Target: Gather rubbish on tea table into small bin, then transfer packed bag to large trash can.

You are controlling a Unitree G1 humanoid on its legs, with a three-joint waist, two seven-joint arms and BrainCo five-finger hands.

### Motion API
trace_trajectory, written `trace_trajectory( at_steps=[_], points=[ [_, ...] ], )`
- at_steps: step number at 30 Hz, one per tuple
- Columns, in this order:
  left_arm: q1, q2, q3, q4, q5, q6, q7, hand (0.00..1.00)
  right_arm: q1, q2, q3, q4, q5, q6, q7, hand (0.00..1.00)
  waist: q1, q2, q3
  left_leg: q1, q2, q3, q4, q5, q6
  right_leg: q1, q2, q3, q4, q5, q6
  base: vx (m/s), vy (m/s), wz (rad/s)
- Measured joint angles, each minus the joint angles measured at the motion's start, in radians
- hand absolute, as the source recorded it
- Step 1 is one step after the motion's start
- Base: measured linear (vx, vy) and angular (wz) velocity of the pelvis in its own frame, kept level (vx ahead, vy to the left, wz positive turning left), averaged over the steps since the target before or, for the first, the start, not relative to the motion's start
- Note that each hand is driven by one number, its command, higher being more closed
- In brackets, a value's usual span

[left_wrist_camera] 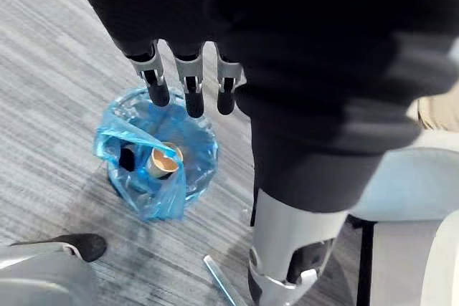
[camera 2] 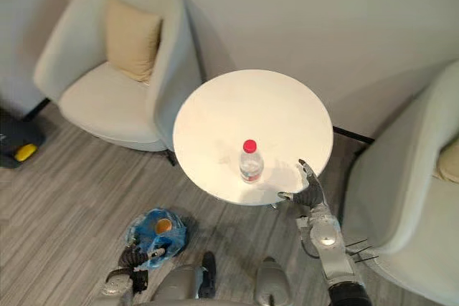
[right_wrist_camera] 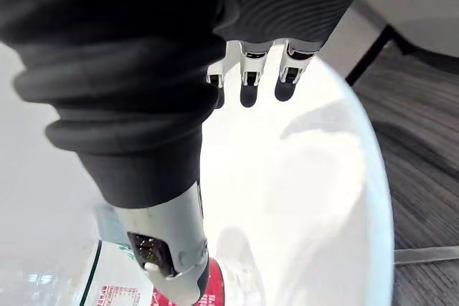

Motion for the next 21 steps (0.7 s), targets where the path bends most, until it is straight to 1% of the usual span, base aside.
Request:
trace_trajectory(
  at_steps=[1,2,4,6,8,10,11,12,16,18,19,21],
  points=[
    [0.007,-0.009,-0.001,0.006,0.000,0.000,-0.001,0.00,-0.009,-0.015,0.015,0.000,-0.004,-0.009,0.005,0.00,-0.005,0.015,-0.009,0.001,0.008,-0.020,-0.025,0.010,-0.013,0.015,0.010,-0.022,-0.027,0.011,-0.005,0.11,-0.114,0.35],
    [0.011,-0.010,-0.001,0.011,0.001,-0.006,-0.002,0.00,-0.015,-0.017,0.017,0.001,-0.026,-0.011,0.017,0.00,-0.004,0.020,-0.013,0.014,0.015,-0.026,-0.056,0.026,-0.026,0.036,0.019,-0.040,-0.059,0.022,-0.012,0.10,-0.105,0.33],
    [0.014,-0.010,-0.003,0.029,0.011,-0.010,-0.004,0.00,-0.021,-0.022,0.035,0.002,-0.034,-0.011,0.020,0.00,0.001,0.020,-0.013,0.039,0.026,-0.037,-0.093,0.042,-0.036,0.067,0.031,-0.058,-0.097,0.033,-0.019,0.07,-0.083,0.19],
    [0.014,-0.010,-0.018,0.054,0.029,-0.010,-0.022,0.00,-0.026,-0.023,0.056,0.006,-0.035,-0.012,0.022,0.00,-0.001,0.020,-0.015,0.056,0.028,-0.054,-0.124,0.063,-0.039,0.093,0.032,-0.080,-0.125,0.040,-0.024,0.05,-0.073,0.28],
    [0.019,-0.012,-0.034,0.069,0.038,-0.010,-0.023,0.00,-0.052,-0.023,0.082,0.041,-0.035,-0.012,0.022,0.00,0.001,0.022,-0.016,0.063,0.027,-0.065,-0.150,0.080,-0.039,0.104,0.033,-0.091,-0.147,0.051,-0.024,0.01,-0.032,0.21],
    [0.020,-0.011,-0.041,0.077,0.038,-0.009,-0.025,0.00,-0.074,-0.023,0.101,0.081,-0.034,-0.011,0.022,0.00,0.015,0.025,-0.018,0.063,0.025,-0.078,-0.177,0.101,-0.039,0.111,0.032,-0.106,-0.174,0.067,-0.023,-0.04,-0.003,0.24],
    [0.020,-0.011,-0.043,0.087,0.039,-0.010,-0.027,0.00,-0.085,-0.023,0.114,0.103,-0.034,-0.011,0.022,0.00,0.016,0.025,-0.018,0.062,0.023,-0.092,-0.188,0.113,-0.036,0.122,0.031,-0.121,-0.192,0.078,-0.023,-0.04,0.007,0.26],
    [0.020,-0.011,-0.043,0.090,0.039,-0.010,-0.027,0.00,-0.086,-0.023,0.116,0.105,-0.034,-0.011,0.022,0.00,0.017,0.025,-0.018,0.062,0.023,-0.094,-0.190,0.114,-0.036,0.122,0.031,-0.123,-0.194,0.079,-0.022,-0.06,0.009,0.33],
    [0.022,-0.006,-0.046,0.120,0.045,-0.008,-0.041,0.00,-0.108,-0.018,0.144,0.113,-0.031,-0.011,0.021,0.00,0.018,0.027,-0.020,0.058,0.013,-0.145,-0.255,0.176,-0.037,0.124,0.026,-0.176,-0.212,0.093,-0.021,-0.10,0.010,0.39],
    [0.023,-0.006,-0.046,0.127,0.060,-0.008,-0.041,0.00,-0.121,-0.018,0.160,0.119,-0.029,-0.011,0.019,0.00,0.019,0.028,-0.020,0.058,0.013,-0.164,-0.278,0.190,-0.040,0.124,0.026,-0.196,-0.215,0.095,-0.021,-0.12,0.010,0.36],
    [0.024,-0.006,-0.046,0.133,0.068,-0.007,-0.041,0.00,-0.128,-0.014,0.164,0.123,-0.027,-0.011,0.019,1.00,0.021,0.029,-0.020,0.058,0.011,-0.176,-0.290,0.200,-0.041,0.124,0.026,-0.206,-0.216,0.096,-0.020,-0.10,0.017,0.29],
    [0.027,-0.006,-0.046,0.134,0.076,-0.007,-0.041,0.00,-0.134,-0.008,0.165,0.131,-0.024,-0.011,0.019,1.00,0.022,0.033,-0.023,0.057,0.009,-0.184,-0.307,0.205,-0.042,0.125,0.025,-0.220,-0.220,0.097,-0.016,-0.09,0.021,0.24]
  ],
)
